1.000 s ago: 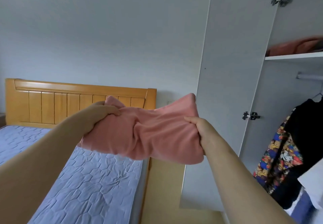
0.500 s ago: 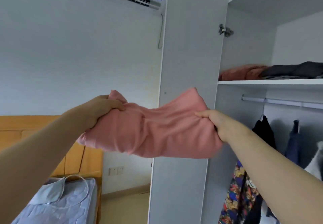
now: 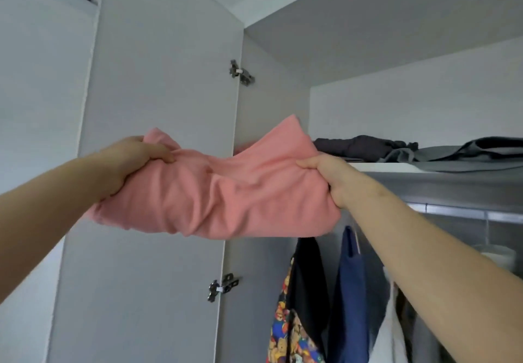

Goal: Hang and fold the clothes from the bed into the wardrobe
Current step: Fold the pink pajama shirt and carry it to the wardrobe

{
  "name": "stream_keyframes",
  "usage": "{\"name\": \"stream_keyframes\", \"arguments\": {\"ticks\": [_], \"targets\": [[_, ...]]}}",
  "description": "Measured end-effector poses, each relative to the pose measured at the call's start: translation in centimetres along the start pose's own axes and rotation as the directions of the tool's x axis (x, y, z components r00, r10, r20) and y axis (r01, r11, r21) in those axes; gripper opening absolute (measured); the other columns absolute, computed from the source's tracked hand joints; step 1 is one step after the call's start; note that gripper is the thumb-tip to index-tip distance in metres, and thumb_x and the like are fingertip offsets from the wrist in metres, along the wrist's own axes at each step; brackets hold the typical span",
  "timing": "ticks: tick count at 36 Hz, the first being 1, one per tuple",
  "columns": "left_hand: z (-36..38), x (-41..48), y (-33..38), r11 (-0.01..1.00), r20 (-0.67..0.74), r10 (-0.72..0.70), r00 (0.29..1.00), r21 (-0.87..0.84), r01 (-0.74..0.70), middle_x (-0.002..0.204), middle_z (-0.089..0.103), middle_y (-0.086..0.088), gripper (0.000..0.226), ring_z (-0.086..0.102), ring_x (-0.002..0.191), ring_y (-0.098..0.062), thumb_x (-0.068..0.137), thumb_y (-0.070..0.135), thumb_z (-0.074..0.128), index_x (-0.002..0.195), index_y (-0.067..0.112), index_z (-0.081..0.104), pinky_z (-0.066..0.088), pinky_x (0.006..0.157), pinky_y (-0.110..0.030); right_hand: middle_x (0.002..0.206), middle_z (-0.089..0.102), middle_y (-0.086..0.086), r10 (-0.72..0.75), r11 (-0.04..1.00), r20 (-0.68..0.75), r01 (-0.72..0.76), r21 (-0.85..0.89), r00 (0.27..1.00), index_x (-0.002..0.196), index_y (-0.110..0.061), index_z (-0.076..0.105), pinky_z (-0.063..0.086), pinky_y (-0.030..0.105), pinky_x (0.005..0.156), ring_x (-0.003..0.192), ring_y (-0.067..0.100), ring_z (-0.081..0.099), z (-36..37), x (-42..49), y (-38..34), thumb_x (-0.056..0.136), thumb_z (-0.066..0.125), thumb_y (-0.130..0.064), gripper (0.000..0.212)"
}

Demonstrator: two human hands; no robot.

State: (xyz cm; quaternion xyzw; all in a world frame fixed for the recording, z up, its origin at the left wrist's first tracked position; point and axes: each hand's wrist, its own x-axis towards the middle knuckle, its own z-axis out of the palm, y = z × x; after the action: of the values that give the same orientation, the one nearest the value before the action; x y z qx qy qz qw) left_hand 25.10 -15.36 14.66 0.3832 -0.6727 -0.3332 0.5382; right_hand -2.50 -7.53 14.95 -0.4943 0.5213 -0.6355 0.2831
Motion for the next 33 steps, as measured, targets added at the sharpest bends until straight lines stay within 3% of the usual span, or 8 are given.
{"name": "stream_keyframes", "arguments": {"ticks": [8,15,21,23,25,27,30,33], "targets": [[6.9,8.2,2.3,0.976,0.069,0.161,0.985,-0.163,-0.148,0.080,0.059,0.000,0.016,0.054,0.072,-0.015,0.083,0.006,0.059,0.077,0.021,0.059,0.040,0.060,-0.024,0.077,0.061,0.004,-0.130,0.991,-0.205,0.120,-0.060,0.970,0.081,-0.012,0.057,0.045,0.024,0.061,0.067,0.017,0.056,-5.0,4.0,-3.5,0.090,0.055,-0.010,0.009],[12.1,13.7,5.0,0.931,0.185,0.271,0.945,-0.299,-0.209,0.091,0.063,0.002,0.025,0.057,0.082,-0.014,0.083,0.009,0.058,0.103,0.023,0.066,0.043,0.066,-0.022,0.083,0.063,0.006,-0.181,0.980,-0.411,0.129,-0.151,0.893,0.094,-0.011,0.061,0.045,0.027,0.062,0.075,0.021,0.060,-9.8,5.6,-6.9,0.087,0.060,-0.020,0.012],[17.7,15.2,7.1,0.925,0.318,0.243,0.916,-0.360,-0.120,0.087,0.060,-0.003,0.008,0.055,0.077,-0.020,0.087,0.017,0.055,0.084,0.022,0.061,0.040,0.061,-0.025,0.078,0.057,0.001,-0.258,0.960,-0.552,0.146,-0.238,0.793,0.102,-0.014,0.056,0.041,0.025,0.053,0.066,0.014,0.054,-13.9,5.9,-8.9,0.090,0.058,-0.017,0.013],[19.8,15.5,7.8,0.918,0.345,0.251,0.904,-0.381,-0.109,0.088,0.059,-0.003,0.007,0.055,0.085,-0.022,0.088,0.019,0.054,0.089,0.022,0.061,0.042,0.068,-0.026,0.080,0.057,0.000,-0.318,0.938,-0.570,0.165,-0.304,0.758,0.111,-0.012,0.057,0.042,0.024,0.053,0.071,0.012,0.055,-15.6,6.2,-9.6,0.090,0.059,-0.017,0.021],[21.6,15.7,8.5,0.907,0.365,0.261,0.894,-0.410,-0.097,0.091,0.059,-0.003,0.009,0.054,0.095,-0.023,0.088,0.019,0.054,0.093,0.021,0.061,0.042,0.074,-0.026,0.091,0.060,0.000,-0.392,0.899,-0.566,0.171,-0.402,0.725,0.121,-0.007,0.056,0.044,0.024,0.062,0.080,0.013,0.056,-17.3,6.5,-10.2,0.090,0.058,-0.016,0.032],[23.7,15.8,9.2,0.896,0.385,0.262,0.885,-0.438,-0.074,0.095,0.061,-0.004,0.009,0.055,0.094,-0.023,0.088,0.018,0.053,0.089,0.021,0.061,0.042,0.068,-0.024,0.109,0.060,0.004,-0.485,0.827,-0.547,0.156,-0.539,0.682,0.126,-0.004,0.054,0.043,0.022,0.071,0.085,0.012,0.055,-19.1,6.8,-10.9,0.090,0.058,-0.014,0.037],[27.0,15.9,10.4,0.877,0.418,0.268,0.868,-0.479,-0.040,0.087,0.061,-0.002,0.008,0.057,0.079,-0.019,0.089,0.018,0.052,0.088,0.021,0.060,0.041,0.059,-0.023,0.122,0.058,0.010,-0.612,0.692,-0.470,0.145,-0.707,0.636,0.129,-0.004,0.052,0.040,0.021,0.074,0.093,0.014,0.052,-22.1,7.2,-12.4,0.091,0.056,-0.008,0.038],[30.2,15.8,12.3,0.855,0.470,0.277,0.838,-0.519,0.008,0.067,0.064,-0.002,0.017,0.058,0.063,-0.017,0.091,0.015,0.047,0.078,0.017,0.057,0.045,0.041,-0.016,0.124,0.057,0.012,-0.669,0.574,-0.417,0.071,-0.816,0.616,0.129,-0.005,0.053,0.035,0.017,0.068,0.094,0.013,0.049,-25.4,7.8,-13.9,0.092,0.054,-0.008,0.037]]}}
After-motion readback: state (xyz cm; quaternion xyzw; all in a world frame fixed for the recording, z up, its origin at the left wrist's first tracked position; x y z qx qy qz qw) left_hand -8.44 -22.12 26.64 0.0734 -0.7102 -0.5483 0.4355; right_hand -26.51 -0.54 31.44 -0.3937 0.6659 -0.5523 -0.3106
